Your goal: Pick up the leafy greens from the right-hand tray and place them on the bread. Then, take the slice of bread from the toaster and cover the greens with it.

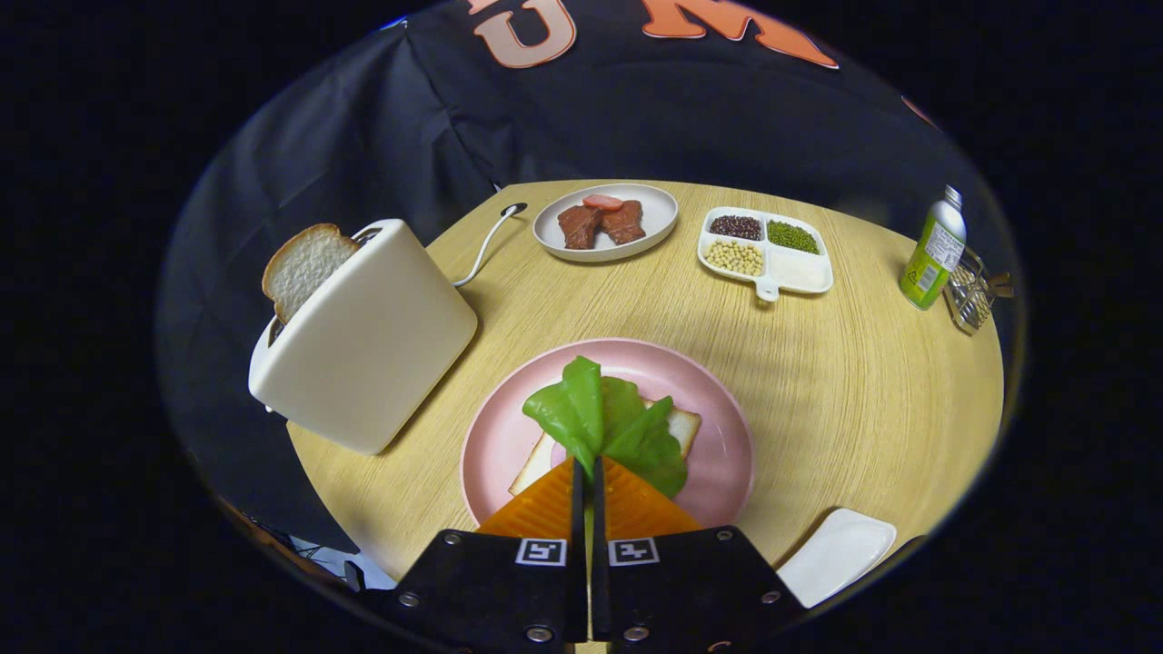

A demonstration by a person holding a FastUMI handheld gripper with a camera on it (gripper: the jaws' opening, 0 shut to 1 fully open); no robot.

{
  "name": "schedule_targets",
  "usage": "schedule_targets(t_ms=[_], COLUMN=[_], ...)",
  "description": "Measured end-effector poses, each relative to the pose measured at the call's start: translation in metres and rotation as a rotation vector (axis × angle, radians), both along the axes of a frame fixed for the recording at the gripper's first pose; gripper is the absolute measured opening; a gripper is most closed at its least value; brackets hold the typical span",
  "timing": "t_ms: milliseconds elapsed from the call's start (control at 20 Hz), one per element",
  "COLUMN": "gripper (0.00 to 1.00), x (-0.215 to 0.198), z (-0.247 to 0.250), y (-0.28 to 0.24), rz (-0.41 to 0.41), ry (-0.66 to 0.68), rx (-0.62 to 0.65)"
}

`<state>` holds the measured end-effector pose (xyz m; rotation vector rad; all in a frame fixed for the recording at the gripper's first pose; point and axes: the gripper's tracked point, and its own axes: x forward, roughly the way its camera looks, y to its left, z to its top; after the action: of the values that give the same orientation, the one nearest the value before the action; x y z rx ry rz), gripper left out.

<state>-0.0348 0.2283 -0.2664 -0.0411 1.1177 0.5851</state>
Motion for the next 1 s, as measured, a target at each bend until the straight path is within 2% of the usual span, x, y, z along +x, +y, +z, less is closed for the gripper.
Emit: schedule_targets(t_ms=[450, 750, 800, 950, 1000], gripper=[0.12, 0.35, 0.43, 0.58, 0.67], x=[-0.005, 0.010, 0.011, 0.010, 0.010], z=[-0.004, 0.028, 0.041, 0.072, 0.080], y=[0.020, 0.028, 0.036, 0.059, 0.067], rz=[0.009, 0.014, 0.030, 0.069, 0.079], ry=[0.043, -0.029, -0.047, -0.077, -0.083], rx=[0.019, 0.031, 0.058, 0.109, 0.119])
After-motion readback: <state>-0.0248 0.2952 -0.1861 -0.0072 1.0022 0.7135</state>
